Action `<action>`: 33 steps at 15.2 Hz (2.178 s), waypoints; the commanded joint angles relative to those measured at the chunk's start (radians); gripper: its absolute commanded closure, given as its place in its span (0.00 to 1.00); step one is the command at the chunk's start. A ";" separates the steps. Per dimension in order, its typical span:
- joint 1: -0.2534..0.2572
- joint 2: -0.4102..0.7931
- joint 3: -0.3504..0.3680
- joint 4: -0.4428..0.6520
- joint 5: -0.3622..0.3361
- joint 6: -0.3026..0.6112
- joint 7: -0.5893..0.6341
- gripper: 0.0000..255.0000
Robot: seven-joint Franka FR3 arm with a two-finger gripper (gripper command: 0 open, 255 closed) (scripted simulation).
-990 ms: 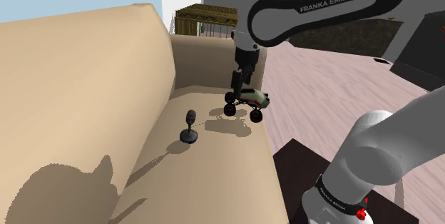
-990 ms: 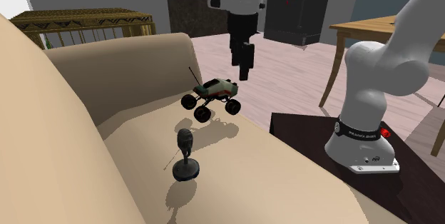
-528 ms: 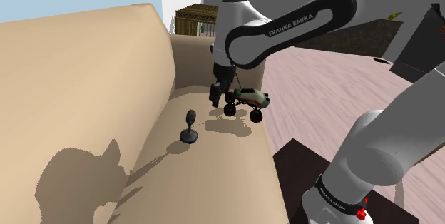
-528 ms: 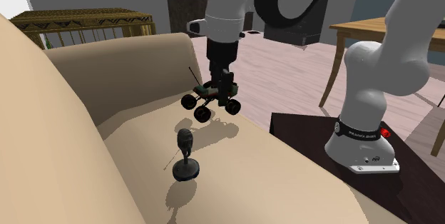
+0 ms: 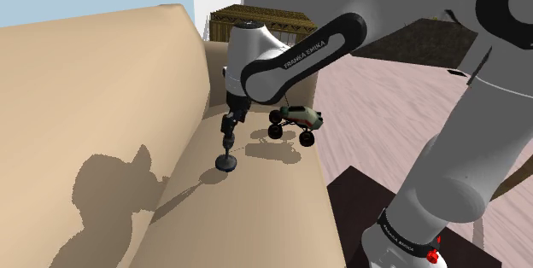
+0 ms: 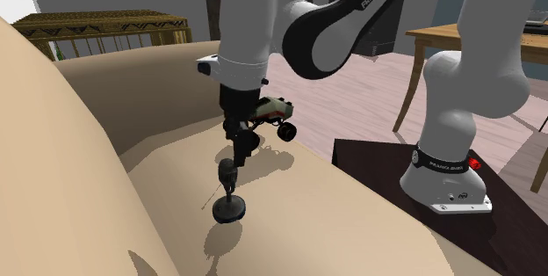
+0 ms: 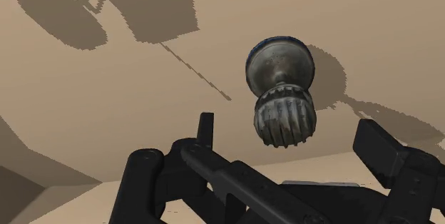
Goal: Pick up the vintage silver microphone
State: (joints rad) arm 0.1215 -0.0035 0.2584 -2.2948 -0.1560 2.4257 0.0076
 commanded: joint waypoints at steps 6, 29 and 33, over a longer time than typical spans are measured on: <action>0.008 0.093 0.002 0.006 -0.057 0.094 0.048 0.00; 0.006 0.035 0.008 0.033 -0.014 0.013 0.012 1.00; 0.006 0.002 0.009 0.054 0.007 -0.038 -0.007 1.00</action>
State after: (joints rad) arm 0.1269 0.0073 0.2667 -2.2453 -0.1536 2.4004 0.0034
